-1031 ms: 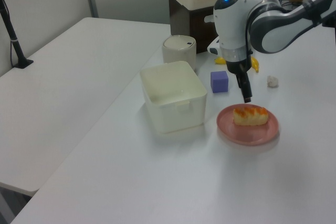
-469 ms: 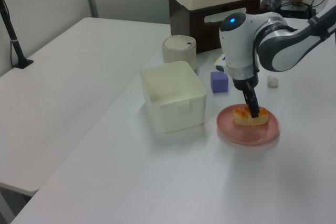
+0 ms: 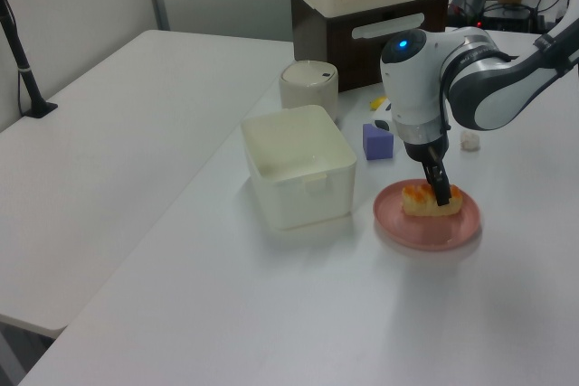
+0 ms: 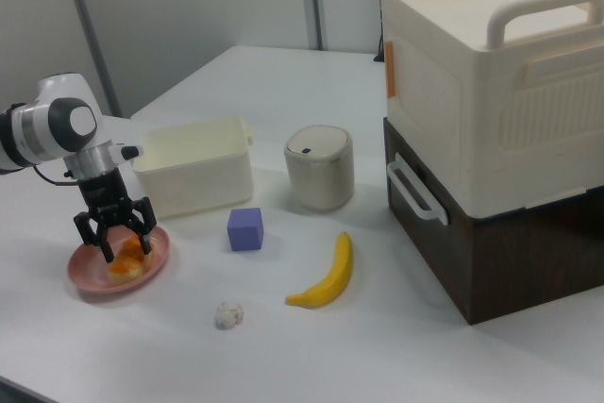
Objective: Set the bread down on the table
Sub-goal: 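Lower the gripper and close it on the orange-glazed bread roll, then lift the bread roll off the plate and carry it beside the purple cube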
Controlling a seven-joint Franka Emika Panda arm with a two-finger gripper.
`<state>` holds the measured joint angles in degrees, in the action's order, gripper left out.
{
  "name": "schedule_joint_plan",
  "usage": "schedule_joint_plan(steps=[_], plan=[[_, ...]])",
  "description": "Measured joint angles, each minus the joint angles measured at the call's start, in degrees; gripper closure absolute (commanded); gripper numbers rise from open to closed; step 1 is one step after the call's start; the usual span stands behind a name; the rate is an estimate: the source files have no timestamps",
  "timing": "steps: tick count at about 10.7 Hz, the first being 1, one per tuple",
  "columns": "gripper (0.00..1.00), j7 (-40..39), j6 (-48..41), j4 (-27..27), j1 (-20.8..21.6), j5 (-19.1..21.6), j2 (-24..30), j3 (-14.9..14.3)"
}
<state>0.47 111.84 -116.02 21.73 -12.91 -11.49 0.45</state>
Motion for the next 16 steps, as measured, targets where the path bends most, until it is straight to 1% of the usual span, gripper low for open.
schedule_joint_plan(steps=[1, 2, 3, 5, 6, 13, 16], plan=[[0.50, 0.0, 0.0, 0.0, 0.0, 0.0, 0.0, 0.0], [0.64, 0.0, 0.0, -0.1, 0.0, 0.0, 0.0, 0.0], [0.67, 0.0, 0.0, -0.2, 0.0, 0.0, 0.0, 0.0], [0.96, 0.0, 0.0, -0.3, 0.0, 0.0, 0.0, 0.0], [1.00, 0.0, 0.0, -0.4, 0.0, 0.0, -0.1, 0.0], [1.00, 0.1, 0.0, 0.1, -0.1, 0.0, -0.1, 0.0], [1.00, 0.2, -0.2, 0.6, -0.4, 0.0, 1.2, 0.0]])
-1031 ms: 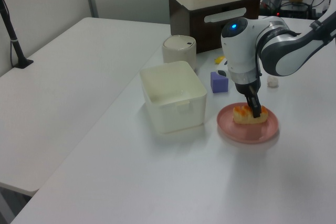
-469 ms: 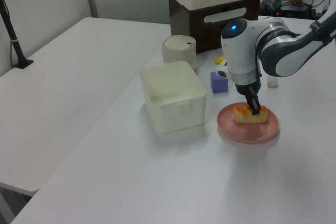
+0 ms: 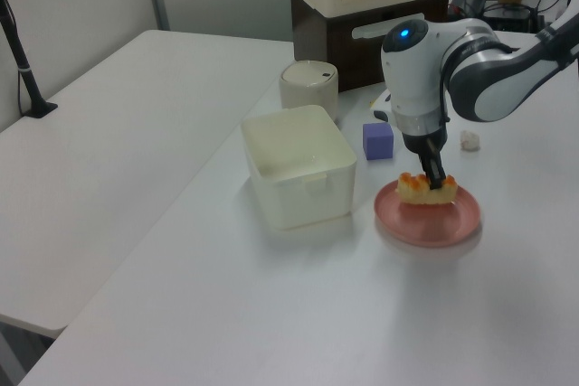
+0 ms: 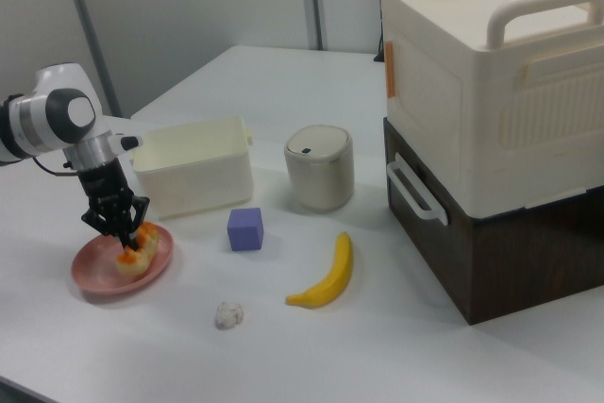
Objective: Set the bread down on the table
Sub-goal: 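Lift the bread roll off the plate and carry it beside the purple cube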
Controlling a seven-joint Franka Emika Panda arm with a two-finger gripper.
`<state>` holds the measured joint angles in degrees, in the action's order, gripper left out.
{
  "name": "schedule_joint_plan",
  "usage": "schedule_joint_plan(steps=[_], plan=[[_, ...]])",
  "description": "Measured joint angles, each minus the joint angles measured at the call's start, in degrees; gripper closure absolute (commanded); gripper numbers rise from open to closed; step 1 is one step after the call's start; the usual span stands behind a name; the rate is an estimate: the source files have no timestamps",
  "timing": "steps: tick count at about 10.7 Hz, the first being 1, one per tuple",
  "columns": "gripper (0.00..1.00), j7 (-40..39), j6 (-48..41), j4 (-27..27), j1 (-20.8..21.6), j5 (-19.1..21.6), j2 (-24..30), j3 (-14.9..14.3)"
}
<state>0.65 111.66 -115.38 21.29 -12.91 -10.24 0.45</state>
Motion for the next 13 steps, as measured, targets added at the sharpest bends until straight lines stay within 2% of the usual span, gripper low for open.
schedule_joint_plan(steps=[4, 9, 13], plan=[[1.00, 0.1, -4.3, 5.2, -1.7, 0.0, 1.9, -0.1], [1.00, -0.1, -4.6, 7.4, -13.0, 0.0, 3.0, -0.7], [1.00, -0.9, -4.6, 7.1, -17.0, 0.0, 0.9, -0.6]])
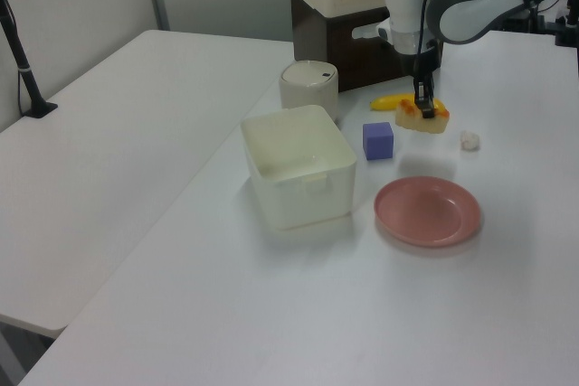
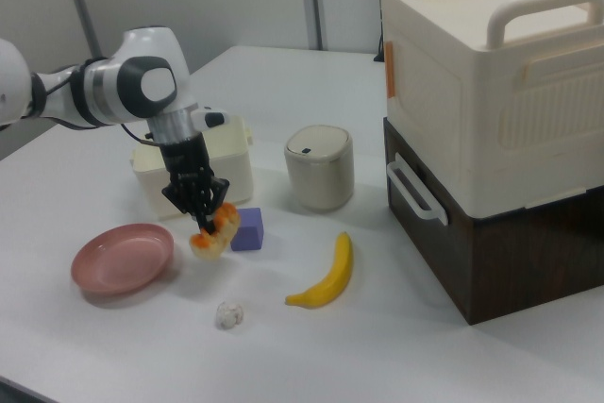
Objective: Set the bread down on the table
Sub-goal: 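Lift the bread roll off the plate and carry it beside the purple cube, then lower the bread roll onto the table and open the gripper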
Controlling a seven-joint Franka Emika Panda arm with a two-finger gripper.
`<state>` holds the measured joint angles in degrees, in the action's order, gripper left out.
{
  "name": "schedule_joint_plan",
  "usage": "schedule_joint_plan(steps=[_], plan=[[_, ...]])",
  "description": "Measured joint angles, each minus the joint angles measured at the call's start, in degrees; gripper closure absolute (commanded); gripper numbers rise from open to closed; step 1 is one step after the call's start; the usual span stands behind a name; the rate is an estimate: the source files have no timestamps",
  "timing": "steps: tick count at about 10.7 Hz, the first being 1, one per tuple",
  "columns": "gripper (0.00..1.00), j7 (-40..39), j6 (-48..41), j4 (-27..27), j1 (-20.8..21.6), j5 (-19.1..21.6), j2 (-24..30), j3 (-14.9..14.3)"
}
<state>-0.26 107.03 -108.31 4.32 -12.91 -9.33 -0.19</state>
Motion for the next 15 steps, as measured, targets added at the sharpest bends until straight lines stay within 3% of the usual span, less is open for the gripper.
schedule_joint_plan(steps=[4, 5, 7, 8, 9, 10, 11, 15], plan=[[1.00, -0.7, 1.6, -0.1, -2.3, 0.0, -2.6, 0.0], [0.86, -0.7, 1.6, -0.2, -2.5, 0.0, -2.9, 0.0], [0.35, -0.7, 1.6, -0.6, -3.3, 0.0, -3.9, 0.0], [0.24, -0.7, 1.6, -0.6, -3.6, 0.0, -4.3, 0.0], [0.21, -0.7, 1.6, -0.6, -3.7, -0.1, -4.4, 0.0], [0.04, -0.7, 1.6, -0.6, -3.7, -0.8, -4.4, 0.0], [0.00, -0.7, 1.6, -0.6, -3.7, -1.6, -4.4, 0.0], [0.00, -0.7, 1.6, -0.2, -3.7, -2.0, -4.4, 0.0]])
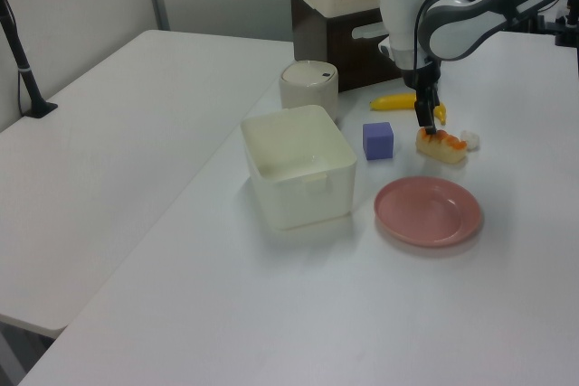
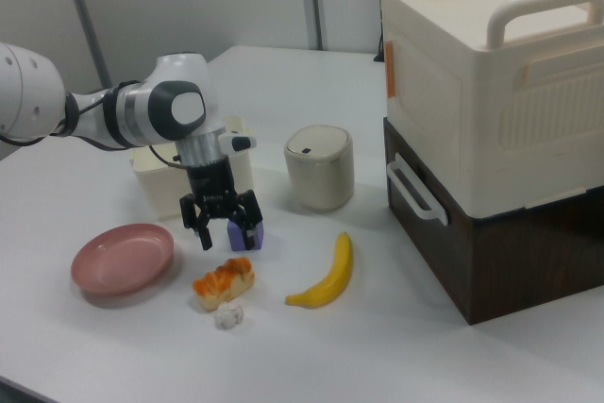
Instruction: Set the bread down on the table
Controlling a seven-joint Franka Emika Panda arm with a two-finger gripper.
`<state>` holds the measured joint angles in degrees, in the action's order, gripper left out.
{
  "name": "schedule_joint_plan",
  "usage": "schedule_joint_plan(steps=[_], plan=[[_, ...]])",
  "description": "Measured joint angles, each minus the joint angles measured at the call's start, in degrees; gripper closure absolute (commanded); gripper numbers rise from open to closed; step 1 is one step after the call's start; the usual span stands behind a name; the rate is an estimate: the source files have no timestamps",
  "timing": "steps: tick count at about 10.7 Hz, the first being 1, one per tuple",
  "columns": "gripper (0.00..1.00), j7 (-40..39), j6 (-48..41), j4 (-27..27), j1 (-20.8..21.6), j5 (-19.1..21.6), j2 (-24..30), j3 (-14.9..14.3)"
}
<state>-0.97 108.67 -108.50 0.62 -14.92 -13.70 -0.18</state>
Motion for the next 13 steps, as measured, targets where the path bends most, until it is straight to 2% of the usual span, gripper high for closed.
schedule_joint_plan(steps=[2, 4, 6, 9, 13], plan=[[0.00, 0.3, -0.4, 1.9, -0.7, 0.0, 1.4, 0.0], [0.00, 0.3, -4.3, 5.9, -1.6, 0.5, 5.1, 0.0], [0.00, 0.3, -9.4, 12.3, -2.9, 4.7, 7.7, 0.0], [0.00, 0.3, -14.7, 21.4, -5.7, 10.4, 8.4, -0.1], [0.00, 0.3, -16.4, 25.6, -7.7, 15.1, 9.6, -1.2]])
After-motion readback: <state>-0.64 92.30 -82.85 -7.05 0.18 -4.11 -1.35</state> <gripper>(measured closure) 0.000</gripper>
